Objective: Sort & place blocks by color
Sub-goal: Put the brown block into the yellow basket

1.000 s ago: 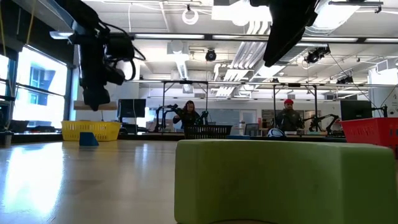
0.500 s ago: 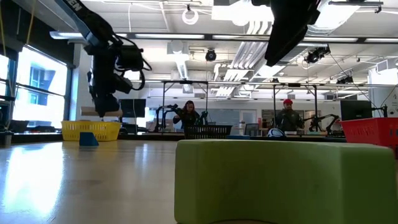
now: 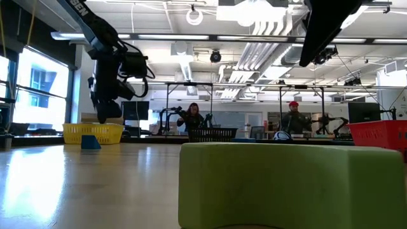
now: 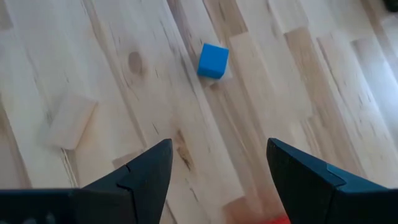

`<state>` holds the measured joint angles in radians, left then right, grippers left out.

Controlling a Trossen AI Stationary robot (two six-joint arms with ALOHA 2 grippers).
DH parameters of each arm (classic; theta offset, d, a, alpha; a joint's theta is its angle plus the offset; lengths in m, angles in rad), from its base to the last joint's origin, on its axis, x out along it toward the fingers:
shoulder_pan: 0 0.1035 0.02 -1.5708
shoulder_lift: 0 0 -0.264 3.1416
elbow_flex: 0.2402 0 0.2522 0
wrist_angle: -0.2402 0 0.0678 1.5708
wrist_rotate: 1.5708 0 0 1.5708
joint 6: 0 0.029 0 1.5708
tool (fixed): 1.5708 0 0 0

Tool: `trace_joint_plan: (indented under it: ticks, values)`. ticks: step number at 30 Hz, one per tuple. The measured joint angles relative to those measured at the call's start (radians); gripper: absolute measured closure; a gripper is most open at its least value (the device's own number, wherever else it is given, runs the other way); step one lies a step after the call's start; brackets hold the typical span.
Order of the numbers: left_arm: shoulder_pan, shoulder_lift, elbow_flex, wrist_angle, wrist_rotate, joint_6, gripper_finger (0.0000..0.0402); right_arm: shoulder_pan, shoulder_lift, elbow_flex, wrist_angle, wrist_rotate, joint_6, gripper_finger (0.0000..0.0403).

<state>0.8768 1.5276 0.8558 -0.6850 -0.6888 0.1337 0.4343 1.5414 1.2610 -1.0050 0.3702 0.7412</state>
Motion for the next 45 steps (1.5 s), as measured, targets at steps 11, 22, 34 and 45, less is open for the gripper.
trace_joint_plan:
  ticks: [11,22,34,45]
  values:
    - [-0.001,-0.002,0.072,-0.107,0.005,-0.047,0.023,0.032,0.0,0.0,-0.006,0.027,0.047,0.0156]
    - [0.0,-0.002,0.149,-0.233,0.026,-0.125,0.0202,0.066,0.0,0.0,-0.007,0.044,0.073,0.0156]
    - [0.0,0.005,0.14,-0.243,0.113,-0.13,0.0209,0.079,0.0,0.0,-0.007,0.05,0.072,0.0156]
    - [0.012,0.043,0.14,-0.247,0.109,-0.107,0.0211,0.079,0.0,0.0,-0.007,0.051,0.073,0.0156]
